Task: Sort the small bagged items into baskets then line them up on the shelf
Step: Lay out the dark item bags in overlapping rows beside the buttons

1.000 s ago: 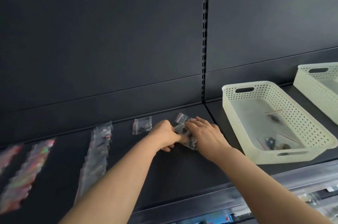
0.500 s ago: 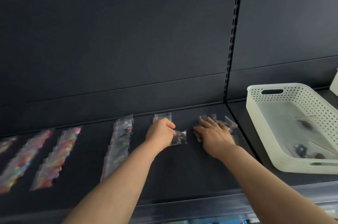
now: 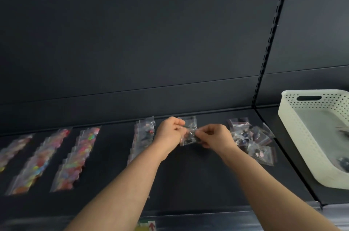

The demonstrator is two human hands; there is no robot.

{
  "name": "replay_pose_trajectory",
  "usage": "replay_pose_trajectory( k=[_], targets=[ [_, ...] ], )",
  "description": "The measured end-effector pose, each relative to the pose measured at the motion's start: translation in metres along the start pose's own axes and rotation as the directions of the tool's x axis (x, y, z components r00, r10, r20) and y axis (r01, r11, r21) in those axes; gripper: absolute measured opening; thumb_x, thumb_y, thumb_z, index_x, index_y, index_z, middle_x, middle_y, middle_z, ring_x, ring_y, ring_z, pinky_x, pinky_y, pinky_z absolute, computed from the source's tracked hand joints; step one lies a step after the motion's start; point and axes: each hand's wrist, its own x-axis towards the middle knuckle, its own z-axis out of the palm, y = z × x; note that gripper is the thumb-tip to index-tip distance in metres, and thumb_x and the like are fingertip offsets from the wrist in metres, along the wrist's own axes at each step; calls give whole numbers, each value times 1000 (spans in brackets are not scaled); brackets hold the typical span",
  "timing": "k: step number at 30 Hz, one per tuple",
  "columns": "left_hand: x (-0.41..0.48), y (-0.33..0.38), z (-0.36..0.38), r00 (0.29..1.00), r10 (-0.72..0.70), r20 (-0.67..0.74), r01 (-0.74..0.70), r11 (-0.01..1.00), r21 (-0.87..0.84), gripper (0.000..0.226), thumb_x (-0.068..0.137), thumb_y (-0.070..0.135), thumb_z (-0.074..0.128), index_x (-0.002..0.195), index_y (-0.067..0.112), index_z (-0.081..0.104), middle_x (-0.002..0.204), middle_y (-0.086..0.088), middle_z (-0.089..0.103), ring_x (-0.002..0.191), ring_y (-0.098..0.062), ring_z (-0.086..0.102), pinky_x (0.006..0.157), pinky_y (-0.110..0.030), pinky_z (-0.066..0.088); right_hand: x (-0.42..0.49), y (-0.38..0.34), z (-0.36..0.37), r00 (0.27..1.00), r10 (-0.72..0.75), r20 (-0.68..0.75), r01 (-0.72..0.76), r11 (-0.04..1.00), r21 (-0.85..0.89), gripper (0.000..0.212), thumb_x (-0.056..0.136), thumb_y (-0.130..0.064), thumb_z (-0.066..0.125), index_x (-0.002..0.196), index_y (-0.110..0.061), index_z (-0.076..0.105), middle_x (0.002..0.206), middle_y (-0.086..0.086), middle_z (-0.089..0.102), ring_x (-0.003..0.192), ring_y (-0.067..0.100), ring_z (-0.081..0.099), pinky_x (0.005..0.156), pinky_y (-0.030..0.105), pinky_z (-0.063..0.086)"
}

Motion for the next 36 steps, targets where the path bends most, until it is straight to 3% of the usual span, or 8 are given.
replay_pose_trajectory(
  k=[5,10,16,19,23,28,32,36],
  targets=[
    [5,-11,-9,999,-42,-4,41,999,-13,13,93,4,59,90,15,67,87,1,72,81,-10,65,71,-30,56,1,0,5,995,80,52,-88,983,162,11,91,-21,64,80,-19,65,76,-5,68,70,9,65,68,26,48],
    [8,-13,-9,999,-39,21,41,998,-57,13,93,5,60,95,17,63,96,-4,72,83,-10,66,72,-28,55,6,0,14,995,95,-38,-86,976,200,12,91,-7,59,84,-17,60,74,-3,65,54,6,62,48,15,42],
    [23,-20,-15,990,-93,105,101,992,-80,20,88,3,68,100,12,56,90,-9,69,73,-14,66,64,-27,57,21,3,25,986,66,-154,-57,996,64,12,86,-16,66,92,-24,60,90,-1,71,71,16,70,67,35,53],
    [38,-23,-16,997,-70,42,72,996,-57,21,86,2,68,94,14,53,79,-4,66,66,-12,64,56,-25,52,28,-1,27,992,57,-111,-53,998,39,29,80,-16,74,104,-21,60,91,-2,69,83,16,68,69,34,55],
    [55,-29,-7,997,-77,2,77,990,120,26,82,10,74,86,20,51,79,-6,69,62,-14,67,51,-28,57,37,-4,28,960,-94,-265,-5,937,-350,38,74,-19,77,103,-27,54,83,-12,64,79,9,60,73,26,45],
    [63,-34,0,997,-57,-42,70,891,449,53,71,23,81,107,18,43,94,-8,69,81,-27,71,67,-41,61,41,-2,32,975,-133,-178,-15,759,-651,39,82,-25,68,120,-25,56,114,-2,60,103,22,58,81,33,49],
    [62,-26,-5,994,-86,-64,105,884,455,66,69,34,85,114,15,40,98,-9,65,80,-29,70,67,-42,60,37,-2,24,972,-184,-144,25,694,-719,48,85,-32,65,130,-27,47,121,-2,55,114,22,54,81,35,49],
    [54,-14,-4,996,-16,-92,63,844,532,48,82,32,75,116,17,44,105,-4,65,96,-27,65,75,-36,52,33,-3,8,949,-304,-83,124,600,-791,29,89,-22,57,116,-31,62,117,-4,57,113,20,50,77,31,46]
  ],
)
